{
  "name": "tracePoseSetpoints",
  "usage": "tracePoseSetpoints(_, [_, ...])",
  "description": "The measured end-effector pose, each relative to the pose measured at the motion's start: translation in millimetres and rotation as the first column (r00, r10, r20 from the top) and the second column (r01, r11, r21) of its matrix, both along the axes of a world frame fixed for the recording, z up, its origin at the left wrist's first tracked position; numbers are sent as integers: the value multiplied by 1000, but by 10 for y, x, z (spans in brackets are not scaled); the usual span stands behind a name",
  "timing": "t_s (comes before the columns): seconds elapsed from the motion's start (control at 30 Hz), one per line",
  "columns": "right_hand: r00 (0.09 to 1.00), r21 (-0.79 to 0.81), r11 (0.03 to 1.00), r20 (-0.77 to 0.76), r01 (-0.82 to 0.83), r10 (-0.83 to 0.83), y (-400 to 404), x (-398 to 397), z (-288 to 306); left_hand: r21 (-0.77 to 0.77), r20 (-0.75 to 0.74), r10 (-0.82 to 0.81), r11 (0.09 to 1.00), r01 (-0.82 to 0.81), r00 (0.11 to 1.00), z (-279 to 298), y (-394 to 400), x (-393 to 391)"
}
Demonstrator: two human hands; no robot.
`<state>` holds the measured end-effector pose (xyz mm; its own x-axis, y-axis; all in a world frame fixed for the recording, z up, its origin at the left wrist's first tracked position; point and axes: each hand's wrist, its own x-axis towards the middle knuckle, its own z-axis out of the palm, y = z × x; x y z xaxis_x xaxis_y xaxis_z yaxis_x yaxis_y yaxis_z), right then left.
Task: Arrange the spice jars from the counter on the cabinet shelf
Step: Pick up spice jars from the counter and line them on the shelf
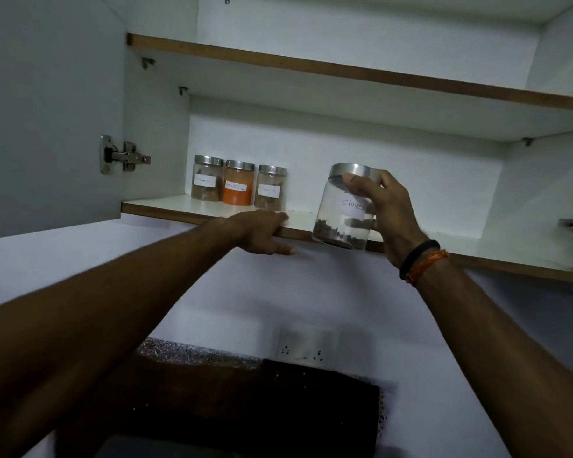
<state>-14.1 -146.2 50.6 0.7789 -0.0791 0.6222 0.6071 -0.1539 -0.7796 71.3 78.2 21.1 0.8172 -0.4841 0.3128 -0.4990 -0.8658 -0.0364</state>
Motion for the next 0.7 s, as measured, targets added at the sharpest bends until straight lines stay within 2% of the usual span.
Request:
tracePoseSetpoints(0.13, [999,-23,1000,36,20,-19,26,174,175,85,-15,-21,996,22,1000,134,-80,192])
tracePoseSetpoints(0.27, [997,-63,997,62,53,-49,43,442,301,213,127,-56,977,28,990,136,-86,362])
tracePoseSetpoints(0.47, [994,-150,985,77,87,-76,146,997,413,158,150,-98,985,74,984,108,-74,466])
tracePoseSetpoints(0.7, [980,-291,936,42,197,-193,153,1674,530,78,120,-105,992,96,987,126,-93,500])
